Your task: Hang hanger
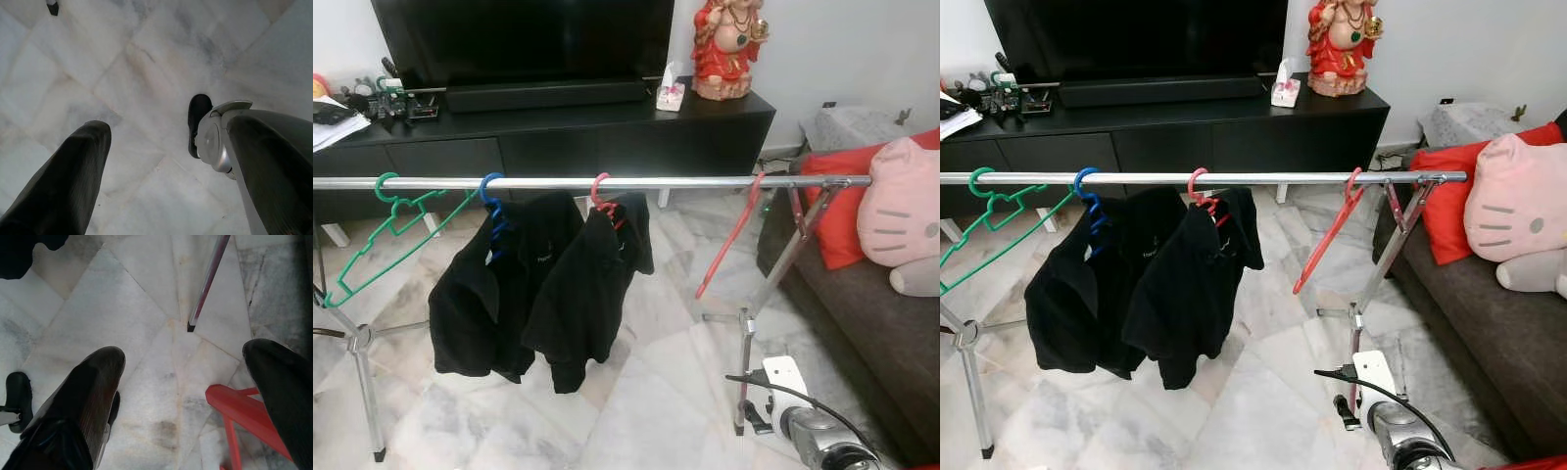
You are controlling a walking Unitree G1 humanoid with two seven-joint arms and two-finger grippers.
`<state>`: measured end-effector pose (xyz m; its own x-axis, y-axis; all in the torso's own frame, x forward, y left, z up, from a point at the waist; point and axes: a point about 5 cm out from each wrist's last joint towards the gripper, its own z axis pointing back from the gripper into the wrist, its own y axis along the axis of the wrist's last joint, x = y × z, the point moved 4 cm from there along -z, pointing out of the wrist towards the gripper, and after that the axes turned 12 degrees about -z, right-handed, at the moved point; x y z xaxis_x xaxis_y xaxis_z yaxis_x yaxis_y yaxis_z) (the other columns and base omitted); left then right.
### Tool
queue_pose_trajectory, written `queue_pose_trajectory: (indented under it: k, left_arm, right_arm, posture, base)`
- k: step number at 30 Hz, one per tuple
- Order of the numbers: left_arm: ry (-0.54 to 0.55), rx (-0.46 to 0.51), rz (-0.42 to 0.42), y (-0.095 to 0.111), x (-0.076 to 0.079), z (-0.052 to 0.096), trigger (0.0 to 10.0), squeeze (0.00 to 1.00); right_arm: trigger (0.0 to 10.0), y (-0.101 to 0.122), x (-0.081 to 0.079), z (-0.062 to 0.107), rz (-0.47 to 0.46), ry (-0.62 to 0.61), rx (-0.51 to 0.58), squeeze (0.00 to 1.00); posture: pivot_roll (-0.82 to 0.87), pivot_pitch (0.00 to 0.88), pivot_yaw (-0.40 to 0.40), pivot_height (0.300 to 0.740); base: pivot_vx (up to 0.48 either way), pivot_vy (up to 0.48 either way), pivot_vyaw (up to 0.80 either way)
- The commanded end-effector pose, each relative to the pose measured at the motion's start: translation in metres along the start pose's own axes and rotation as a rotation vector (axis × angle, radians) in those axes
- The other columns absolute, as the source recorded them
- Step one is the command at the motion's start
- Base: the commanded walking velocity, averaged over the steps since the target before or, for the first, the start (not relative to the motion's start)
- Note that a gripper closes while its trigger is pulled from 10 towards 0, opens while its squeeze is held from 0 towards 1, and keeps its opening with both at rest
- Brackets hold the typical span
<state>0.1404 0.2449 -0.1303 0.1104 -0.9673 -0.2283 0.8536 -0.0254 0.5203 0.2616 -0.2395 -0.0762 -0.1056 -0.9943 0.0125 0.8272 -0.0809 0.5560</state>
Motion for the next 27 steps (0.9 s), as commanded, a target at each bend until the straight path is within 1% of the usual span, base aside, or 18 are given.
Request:
queue_pose_trajectory:
  k: [1,2,5,7,9,10,11,12,14,18,19,20,21,22,23,24,25,27]
  left_arm:
    - [0.017,0.032,-0.04,0.006,0.001,0.0,10.0,0.0]
    - [0.031,0.062,-0.038,0.013,-0.001,-0.001,10.0,0.0]
    - [0.092,0.191,-0.018,0.042,-0.017,-0.002,10.0,0.0]
    - [0.101,0.217,-0.017,0.047,-0.019,-0.002,10.0,0.0]
    - [0.126,0.408,-0.02,0.085,-0.027,0.004,10.0,0.0]
    - [0.133,0.464,-0.026,0.097,-0.029,0.006,10.0,0.0]
    - [0.138,0.494,-0.03,0.102,-0.03,0.008,10.0,0.0]
    - [0.136,0.559,-0.027,0.114,-0.03,0.012,10.0,0.0]
    - [0.131,0.639,-0.021,0.127,-0.029,0.018,10.0,0.0]
    - [0.13,0.657,-0.026,0.13,-0.028,0.019,10.0,0.0]
    - [0.109,0.696,-0.039,0.138,-0.021,0.023,10.0,0.0]
    - [0.1,0.71,-0.043,0.14,-0.018,0.024,10.0,0.0]
    - [0.102,0.697,-0.047,0.139,-0.018,0.023,10.0,0.0]
    - [0.082,0.57,-0.033,0.116,-0.011,0.013,10.0,0.0]
    - [0.04,0.347,-0.043,0.073,0.003,0.002,10.0,0.0]
    - [0.04,0.347,-0.043,0.073,0.003,0.002,10.0,0.0]
    - [0.024,0.301,-0.048,0.063,0.007,0.001,10.0,0.0]
    - [0.011,0.259,-0.048,0.051,0.01,0.001,10.0,0.0]
  right_arm:
    - [10.0,-0.001,0.003,0.001,0.011,-0.001,-0.002,0.0]
    - [10.0,-0.002,0.002,0.0,0.007,0.006,-0.004,0.0]
    - [10.0,-0.005,-0.007,-0.001,0.007,0.036,-0.016,0.0]
    - [10.0,-0.006,-0.008,-0.001,0.009,0.038,-0.017,0.0]
    - [10.0,-0.005,-0.011,-0.001,0.014,0.044,-0.013,0.0]
    - [10.0,-0.005,-0.011,-0.001,0.011,0.044,-0.01,0.0]
    - [10.0,-0.005,-0.011,-0.001,0.009,0.043,-0.009,0.0]
    - [10.0,-0.005,-0.011,-0.001,0.007,0.042,-0.008,0.0]
    - [10.0,-0.005,-0.012,-0.001,0.005,0.042,-0.009,0.0]
    - [10.0,-0.005,-0.012,-0.001,0.005,0.042,-0.009,0.0]
    - [10.0,-0.004,-0.011,-0.001,0.006,0.045,-0.009,0.0]
    - [10.0,-0.004,-0.011,-0.001,0.007,0.047,-0.009,0.0]
    - [10.0,-0.004,-0.011,-0.001,0.007,0.047,-0.009,0.0]
    - [10.0,-0.004,-0.011,-0.001,0.007,0.048,-0.012,0.0]
    - [10.0,-0.005,-0.011,-0.001,0.0,0.042,-0.016,0.0]
    - [10.0,-0.005,-0.011,-0.001,0.0,0.042,-0.016,0.0]
    - [10.0,-0.005,-0.011,-0.001,-0.006,0.039,-0.016,0.0]
    - [10.0,-0.006,-0.012,-0.002,-0.017,0.034,-0.016,0.0]
  posture:
    - [-0.1,0.0,-0.026,0.732]
    - [-0.09,0.0,-0.025,0.732]
    - [-0.09,0.0,-0.027,0.732]
    - [-0.09,0.0,-0.027,0.732]
    - [-0.07,0.0,-0.023,0.732]
    - [-0.07,0.0,-0.021,0.732]
    - [-0.07,0.0,-0.021,0.732]
    - [-0.07,0.0,-0.014,0.732]
    - [-0.07,0.0,-0.014,0.732]
    - [-0.07,0.0,-0.014,0.732]
    - [-0.07,0.0,-0.013,0.732]
    - [-0.07,0.0,-0.013,0.732]
    - [-0.06,0.0,-0.016,0.732]
    - [-0.06,0.0,-0.023,0.732]
    - [-0.06,0.0,-0.022,0.732]
    - [-0.06,0.0,-0.022,0.732]
    - [-0.06,0.0,-0.019,0.732]
    - [-0.07,0.0,-0.009,0.732]
  base:
    - [0.0,0.0,0.0]
    - [0.0,0.0,0.0]
    - [0.0,0.0,0.0]
    - [0.0,0.0,0.0]
    - [0.0,0.0,0.0]
    - [0.0,0.0,0.0]
    - [0.0,0.0,0.0]
    - [0.0,0.0,0.0]
    - [0.0,0.0,0.0]
    - [0.0,0.0,0.0]
    - [0.0,0.0,0.0]
    - [0.0,0.0,0.0]
    - [0.0,0.0,0.0]
    - [0.0,0.0,0.0]
    - [0.0,0.0,0.0]
    - [0.0,0.0,0.0]
    - [0.0,0.0,0.0]
    - [0.0,0.0,0.0]
